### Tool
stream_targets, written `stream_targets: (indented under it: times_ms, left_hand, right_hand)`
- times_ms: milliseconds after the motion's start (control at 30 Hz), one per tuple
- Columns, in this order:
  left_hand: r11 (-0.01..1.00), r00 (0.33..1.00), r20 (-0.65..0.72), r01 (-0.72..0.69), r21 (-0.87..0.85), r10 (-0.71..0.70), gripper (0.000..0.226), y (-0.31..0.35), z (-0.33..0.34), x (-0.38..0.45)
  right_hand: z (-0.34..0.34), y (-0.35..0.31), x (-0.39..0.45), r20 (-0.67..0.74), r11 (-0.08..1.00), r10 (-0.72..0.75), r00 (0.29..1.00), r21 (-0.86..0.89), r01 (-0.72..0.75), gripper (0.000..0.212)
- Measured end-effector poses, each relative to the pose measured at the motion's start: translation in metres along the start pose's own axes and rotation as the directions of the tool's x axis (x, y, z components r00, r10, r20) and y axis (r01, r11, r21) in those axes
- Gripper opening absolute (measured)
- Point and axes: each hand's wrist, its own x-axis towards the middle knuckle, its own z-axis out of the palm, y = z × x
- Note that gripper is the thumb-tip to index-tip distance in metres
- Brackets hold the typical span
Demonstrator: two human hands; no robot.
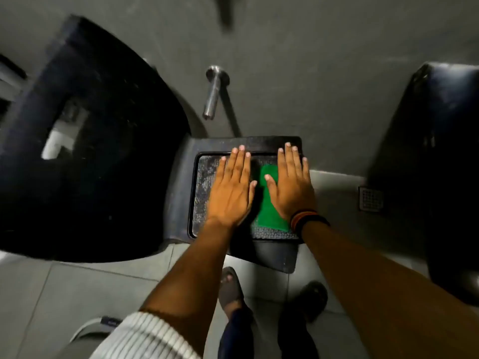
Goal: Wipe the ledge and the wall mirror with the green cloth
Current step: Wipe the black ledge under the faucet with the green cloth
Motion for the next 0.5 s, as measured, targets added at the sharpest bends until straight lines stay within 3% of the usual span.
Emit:
stream_targets:
  times_ms: [233, 333, 500]
  left_hand:
    - [1.000, 0.995, 0.093, 0.023, 0.020, -0.025, 0.068, -0.010, 0.072, -0.006]
    - [0.999, 0.996, 0.084, 0.018, 0.046, -0.022, 0.068, -0.013, 0.087, -0.003]
    - [0.999, 0.996, 0.089, 0.012, 0.045, -0.016, 0.068, -0.017, 0.095, 0.000]
  right_hand:
    - [0.088, 0.017, -0.018, 0.187, 0.994, 0.067, 0.980, -0.099, -0.049, 0.084]
    - [0.110, 0.022, -0.012, 0.205, 0.989, 0.104, 0.973, -0.123, -0.080, 0.087]
    - [0.122, 0.021, 0.000, 0.150, 0.990, 0.144, 0.978, -0.024, -0.142, 0.069]
